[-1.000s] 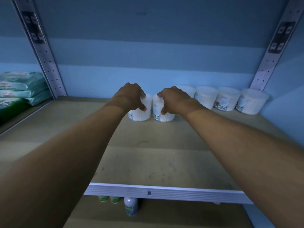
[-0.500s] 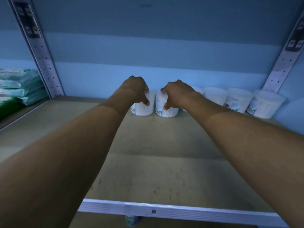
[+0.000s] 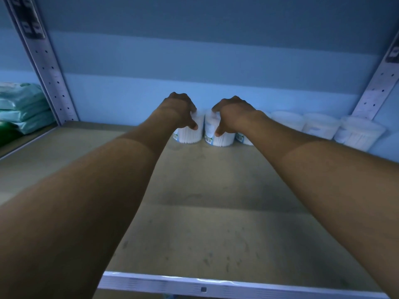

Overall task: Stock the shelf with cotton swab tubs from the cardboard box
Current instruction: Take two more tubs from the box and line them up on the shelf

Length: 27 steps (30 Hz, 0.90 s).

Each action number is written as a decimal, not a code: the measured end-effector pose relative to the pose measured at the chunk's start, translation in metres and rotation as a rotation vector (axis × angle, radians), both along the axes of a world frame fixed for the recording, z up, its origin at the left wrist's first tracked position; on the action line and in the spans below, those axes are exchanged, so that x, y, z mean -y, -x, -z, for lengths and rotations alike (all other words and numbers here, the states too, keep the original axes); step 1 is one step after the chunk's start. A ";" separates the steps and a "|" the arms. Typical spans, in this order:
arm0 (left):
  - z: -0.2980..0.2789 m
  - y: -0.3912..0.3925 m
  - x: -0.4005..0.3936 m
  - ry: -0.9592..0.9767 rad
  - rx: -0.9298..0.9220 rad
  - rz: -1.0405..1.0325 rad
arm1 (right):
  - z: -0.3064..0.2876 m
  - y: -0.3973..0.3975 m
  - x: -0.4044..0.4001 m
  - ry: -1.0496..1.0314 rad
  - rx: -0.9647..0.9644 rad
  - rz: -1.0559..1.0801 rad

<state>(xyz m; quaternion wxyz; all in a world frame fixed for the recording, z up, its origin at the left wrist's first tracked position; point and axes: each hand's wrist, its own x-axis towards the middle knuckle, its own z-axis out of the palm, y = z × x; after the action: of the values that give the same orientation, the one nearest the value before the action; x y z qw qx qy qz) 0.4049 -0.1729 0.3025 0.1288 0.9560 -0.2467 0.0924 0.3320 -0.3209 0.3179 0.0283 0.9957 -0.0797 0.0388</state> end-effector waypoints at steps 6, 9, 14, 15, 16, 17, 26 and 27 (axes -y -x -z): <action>0.003 -0.012 0.002 0.014 -0.001 -0.023 | 0.000 -0.008 0.000 0.032 -0.005 0.001; 0.002 -0.013 0.003 0.006 0.008 -0.013 | 0.001 -0.012 0.001 0.041 -0.003 0.006; 0.003 -0.013 0.001 0.041 -0.008 -0.020 | 0.002 -0.018 0.002 0.038 -0.006 0.014; 0.004 -0.012 0.001 0.054 -0.008 -0.019 | 0.003 -0.018 0.003 0.028 -0.009 0.012; 0.007 -0.010 0.000 0.062 -0.010 -0.017 | 0.003 -0.019 0.004 0.012 -0.009 0.006; 0.009 -0.009 0.000 0.066 -0.013 -0.011 | 0.003 -0.019 0.006 -0.008 -0.009 0.002; 0.002 0.031 -0.012 0.090 -0.037 0.063 | 0.011 0.010 0.014 -0.164 0.064 -0.052; -0.001 0.039 -0.014 0.071 -0.037 0.066 | 0.013 0.015 0.011 -0.163 0.079 -0.055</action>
<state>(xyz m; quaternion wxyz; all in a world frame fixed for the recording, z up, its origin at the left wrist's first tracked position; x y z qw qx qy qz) 0.3656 -0.1592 0.3033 0.1702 0.9438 -0.2720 0.0790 0.3165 -0.3318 0.3051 -0.0572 0.9942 -0.0563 0.0721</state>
